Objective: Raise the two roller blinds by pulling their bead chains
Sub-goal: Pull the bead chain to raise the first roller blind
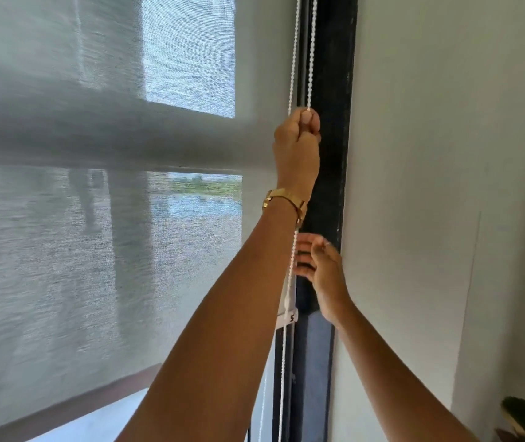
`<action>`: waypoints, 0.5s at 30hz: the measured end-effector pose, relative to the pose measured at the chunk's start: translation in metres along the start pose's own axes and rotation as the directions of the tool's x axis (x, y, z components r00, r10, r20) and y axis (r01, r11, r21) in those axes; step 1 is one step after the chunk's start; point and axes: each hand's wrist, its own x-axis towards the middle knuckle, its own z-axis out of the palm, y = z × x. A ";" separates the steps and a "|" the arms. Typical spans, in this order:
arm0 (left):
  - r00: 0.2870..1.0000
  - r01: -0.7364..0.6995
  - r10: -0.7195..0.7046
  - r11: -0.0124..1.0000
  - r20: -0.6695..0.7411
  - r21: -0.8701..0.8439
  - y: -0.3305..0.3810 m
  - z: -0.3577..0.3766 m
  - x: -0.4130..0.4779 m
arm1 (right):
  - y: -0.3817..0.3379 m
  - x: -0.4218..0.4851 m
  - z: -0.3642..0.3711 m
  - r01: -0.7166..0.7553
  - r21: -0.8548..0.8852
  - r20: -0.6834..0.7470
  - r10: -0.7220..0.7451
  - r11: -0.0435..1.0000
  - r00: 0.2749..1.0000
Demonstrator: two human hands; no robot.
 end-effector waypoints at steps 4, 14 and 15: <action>0.999 0.038 -0.039 0.998 0.012 0.048 -0.022 -0.011 -0.029 | -0.055 0.038 0.007 0.086 0.007 0.000 -0.086 0.996 0.996; 0.983 0.163 -0.170 0.982 0.065 0.095 -0.088 -0.044 -0.125 | -0.135 0.080 0.015 0.162 0.012 0.112 -0.162 0.987 0.980; 0.979 0.185 -0.191 0.979 0.070 0.086 -0.092 -0.044 -0.134 | -0.137 0.081 0.018 0.140 0.047 0.108 -0.144 0.989 0.984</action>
